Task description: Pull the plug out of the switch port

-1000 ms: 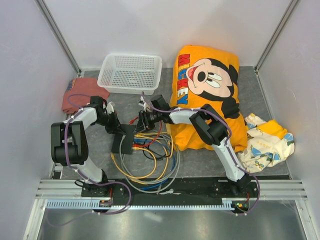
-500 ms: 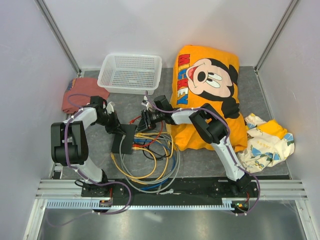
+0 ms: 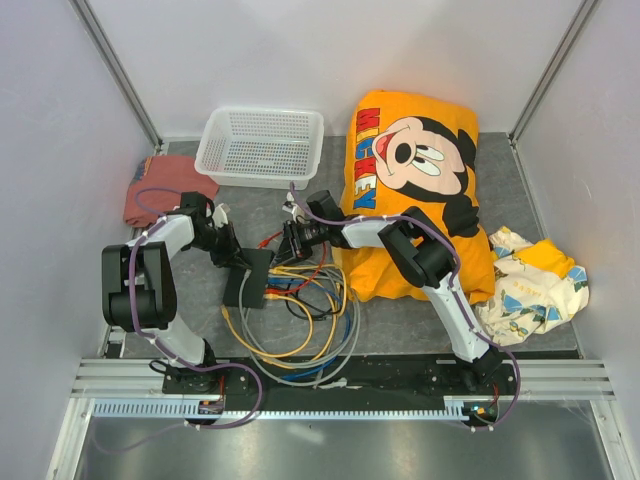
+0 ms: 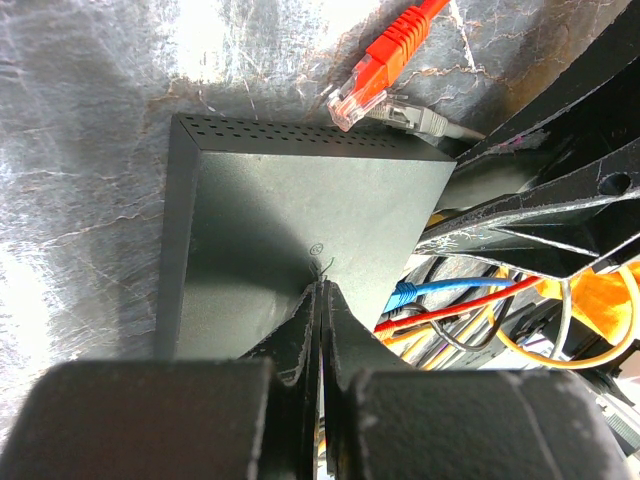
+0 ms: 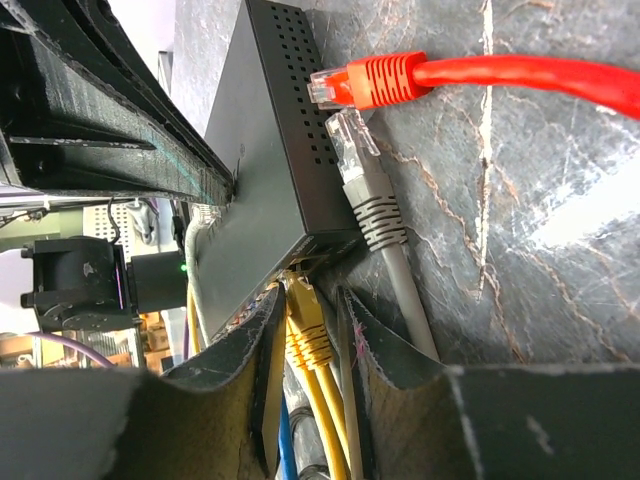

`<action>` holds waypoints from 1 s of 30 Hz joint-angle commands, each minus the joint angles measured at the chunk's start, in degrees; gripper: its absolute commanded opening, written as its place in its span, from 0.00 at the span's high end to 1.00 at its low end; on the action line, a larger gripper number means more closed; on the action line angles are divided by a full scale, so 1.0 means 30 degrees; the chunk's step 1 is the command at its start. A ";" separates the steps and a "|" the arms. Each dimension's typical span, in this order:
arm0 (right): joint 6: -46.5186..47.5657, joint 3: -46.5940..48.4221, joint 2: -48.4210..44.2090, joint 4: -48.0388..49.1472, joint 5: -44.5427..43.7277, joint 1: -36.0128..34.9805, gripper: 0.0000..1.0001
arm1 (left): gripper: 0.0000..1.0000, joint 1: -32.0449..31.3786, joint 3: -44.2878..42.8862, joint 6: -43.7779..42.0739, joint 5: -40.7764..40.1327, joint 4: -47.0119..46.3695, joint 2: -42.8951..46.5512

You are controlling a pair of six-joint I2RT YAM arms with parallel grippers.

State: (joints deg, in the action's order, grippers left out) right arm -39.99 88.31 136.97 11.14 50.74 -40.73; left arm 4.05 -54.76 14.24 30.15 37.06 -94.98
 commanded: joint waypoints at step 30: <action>0.6414 0.1793 0.0984 -0.7753 0.1249 0.0188 1.00 | 0.99 -0.0004 0.0207 -0.0293 -0.1408 -0.1044 -0.0068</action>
State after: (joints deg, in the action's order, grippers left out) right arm -27.22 94.00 136.97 -2.31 52.82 -40.64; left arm 4.01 -54.76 14.22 30.11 36.25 -94.98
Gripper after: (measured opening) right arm 0.028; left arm 0.022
